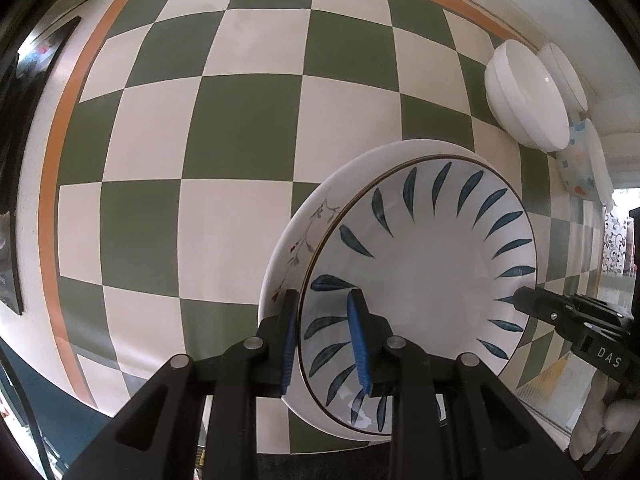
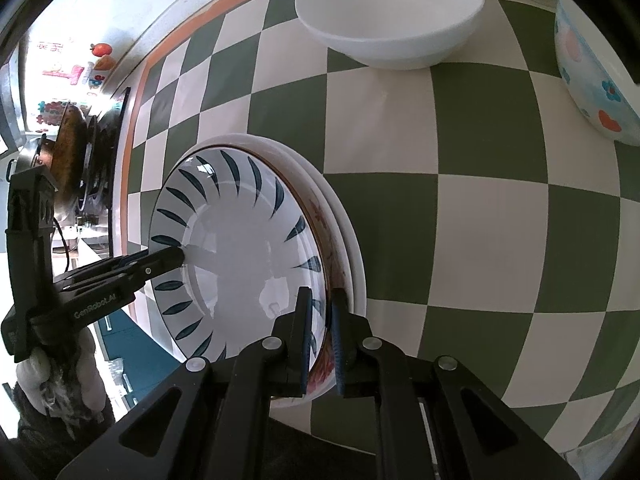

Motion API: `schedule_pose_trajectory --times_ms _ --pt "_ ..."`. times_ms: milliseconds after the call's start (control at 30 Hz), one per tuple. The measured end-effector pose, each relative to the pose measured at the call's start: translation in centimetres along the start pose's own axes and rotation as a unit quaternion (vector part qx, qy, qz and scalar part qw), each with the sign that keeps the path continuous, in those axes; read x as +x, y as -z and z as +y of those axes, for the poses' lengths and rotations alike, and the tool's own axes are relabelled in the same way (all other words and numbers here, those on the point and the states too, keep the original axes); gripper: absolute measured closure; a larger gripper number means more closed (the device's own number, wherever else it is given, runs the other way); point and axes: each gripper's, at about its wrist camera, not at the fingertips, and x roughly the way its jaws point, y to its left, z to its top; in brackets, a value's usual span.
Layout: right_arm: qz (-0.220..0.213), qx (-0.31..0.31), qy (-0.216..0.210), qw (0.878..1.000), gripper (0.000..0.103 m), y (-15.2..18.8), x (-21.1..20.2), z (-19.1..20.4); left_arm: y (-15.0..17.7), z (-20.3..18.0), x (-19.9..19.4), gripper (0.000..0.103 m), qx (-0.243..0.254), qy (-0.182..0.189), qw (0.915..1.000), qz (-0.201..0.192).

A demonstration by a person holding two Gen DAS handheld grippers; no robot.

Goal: Organize plates and bowls
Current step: 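Lift the three-plate stack with both grippers, then lower the plate stack onto the cloth and open both grippers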

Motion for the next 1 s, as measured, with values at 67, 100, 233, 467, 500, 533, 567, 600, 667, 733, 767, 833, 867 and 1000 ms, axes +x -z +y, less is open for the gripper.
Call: schedule_pose_trajectory --times_ms 67,100,233,467,500,533,567,600,667,733,767,833,867,1000 --pt "0.0 0.002 -0.001 1.0 0.09 0.0 0.1 0.0 0.1 0.1 0.0 0.081 -0.001 -0.001 1.0 -0.001" --pt "0.0 0.004 0.0 1.0 0.09 0.0 0.1 -0.1 0.2 0.2 0.0 0.081 -0.003 -0.001 1.0 0.001" --pt "0.001 0.011 0.008 1.0 0.088 0.0 0.2 0.2 0.5 0.5 0.1 0.081 -0.011 0.001 0.9999 0.008" --pt "-0.003 0.004 0.036 0.999 0.083 -0.1 -0.3 1.4 1.8 0.5 -1.9 0.081 -0.017 -0.008 0.9997 -0.012" --pt "-0.007 0.003 0.044 0.999 0.083 0.1 -0.5 1.7 2.0 0.5 -2.3 0.081 -0.017 -0.006 0.9997 -0.017" --pt "-0.012 0.001 0.05 0.999 0.083 0.3 -0.7 1.9 2.2 0.5 -2.8 0.081 -0.015 -0.003 0.9996 -0.022" --pt "-0.018 -0.002 0.055 0.998 0.083 0.6 -1.0 2.3 2.6 0.4 -3.6 0.081 -0.012 0.001 0.9995 -0.03" --pt "-0.024 -0.005 0.057 0.998 0.083 0.9 -1.4 2.7 2.8 0.3 -4.2 0.081 -0.008 0.002 0.9993 -0.037" --pt "-0.036 -0.007 0.061 0.997 0.083 1.7 -2.4 3.6 3.6 0.0 -5.7 0.081 0.001 0.001 0.9985 -0.055" --pt "-0.048 -0.012 0.068 0.996 0.083 2.7 -3.4 4.7 4.5 -0.4 -7.5 0.081 0.013 -0.003 0.9971 -0.076" --pt "-0.056 -0.014 0.072 0.996 0.083 3.4 -4.0 5.3 5.2 -0.7 -8.6 0.079 0.022 -0.006 0.9957 -0.089" --pt "-0.071 -0.018 0.079 0.994 0.08 4.9 -5.2 6.6 6.3 -1.2 -10.4 0.075 0.034 -0.012 0.9933 -0.11" --pt "-0.08 -0.019 0.085 0.993 0.077 5.8 -5.9 7.2 6.5 -1.2 -11.0 0.075 0.037 -0.013 0.9923 -0.117" --pt "-0.115 -0.019 0.097 0.988 0.068 9.0 -8.6 8.9 8.6 -1.8 -13.7 0.049 0.053 -0.02 0.987 -0.15"
